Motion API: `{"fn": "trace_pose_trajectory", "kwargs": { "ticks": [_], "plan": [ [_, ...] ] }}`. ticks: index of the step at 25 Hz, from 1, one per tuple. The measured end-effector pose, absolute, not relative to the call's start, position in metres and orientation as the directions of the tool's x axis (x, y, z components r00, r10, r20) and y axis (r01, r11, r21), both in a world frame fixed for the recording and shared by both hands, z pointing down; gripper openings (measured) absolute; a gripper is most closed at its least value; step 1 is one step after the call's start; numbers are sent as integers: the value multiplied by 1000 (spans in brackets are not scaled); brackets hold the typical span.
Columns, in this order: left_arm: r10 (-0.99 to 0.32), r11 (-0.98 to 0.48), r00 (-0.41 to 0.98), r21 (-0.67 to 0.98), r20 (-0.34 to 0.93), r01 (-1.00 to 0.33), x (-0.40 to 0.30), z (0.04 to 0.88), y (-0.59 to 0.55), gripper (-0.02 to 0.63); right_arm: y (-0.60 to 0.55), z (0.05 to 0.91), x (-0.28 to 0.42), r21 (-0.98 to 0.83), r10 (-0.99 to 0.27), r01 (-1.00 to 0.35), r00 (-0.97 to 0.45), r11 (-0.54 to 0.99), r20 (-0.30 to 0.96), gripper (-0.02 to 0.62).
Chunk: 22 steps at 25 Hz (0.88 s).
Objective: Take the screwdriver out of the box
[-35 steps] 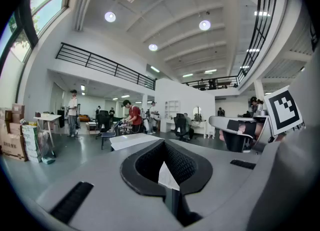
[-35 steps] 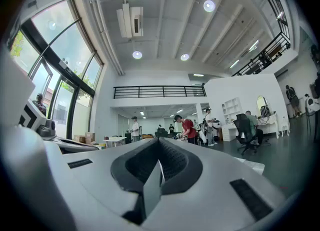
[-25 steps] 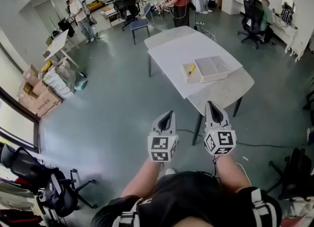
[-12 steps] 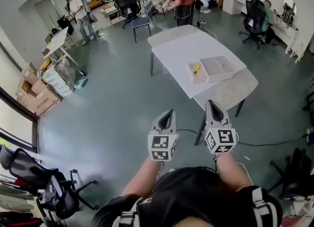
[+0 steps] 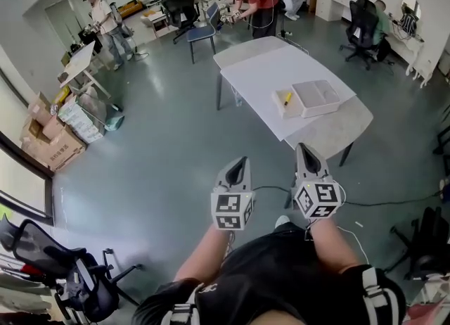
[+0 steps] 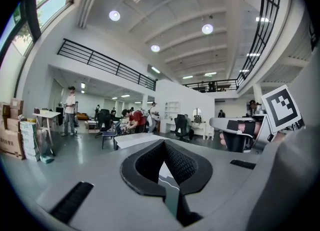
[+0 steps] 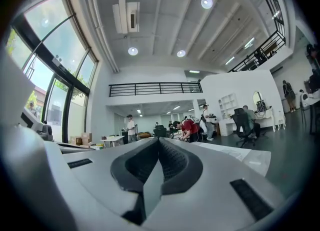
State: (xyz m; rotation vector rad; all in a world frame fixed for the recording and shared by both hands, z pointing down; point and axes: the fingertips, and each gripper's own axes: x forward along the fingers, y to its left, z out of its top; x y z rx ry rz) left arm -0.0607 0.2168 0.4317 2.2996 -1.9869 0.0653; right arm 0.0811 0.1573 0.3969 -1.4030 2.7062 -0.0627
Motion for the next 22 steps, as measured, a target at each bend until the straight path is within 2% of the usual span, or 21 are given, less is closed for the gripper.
{"fn": "trace_pose_trajectory", "kwargs": {
  "ticks": [12, 22],
  "plan": [
    [-987, -129, 136, 78, 91, -989, -88, 435, 197, 5, 130, 406, 67, -66, -820, -818, -570, 572, -47, 14],
    [-984, -127, 133, 51, 115, -991, -102, 444, 125, 5, 61, 408, 53, -44, -828, -828, -556, 559, -75, 14]
  ]
}}
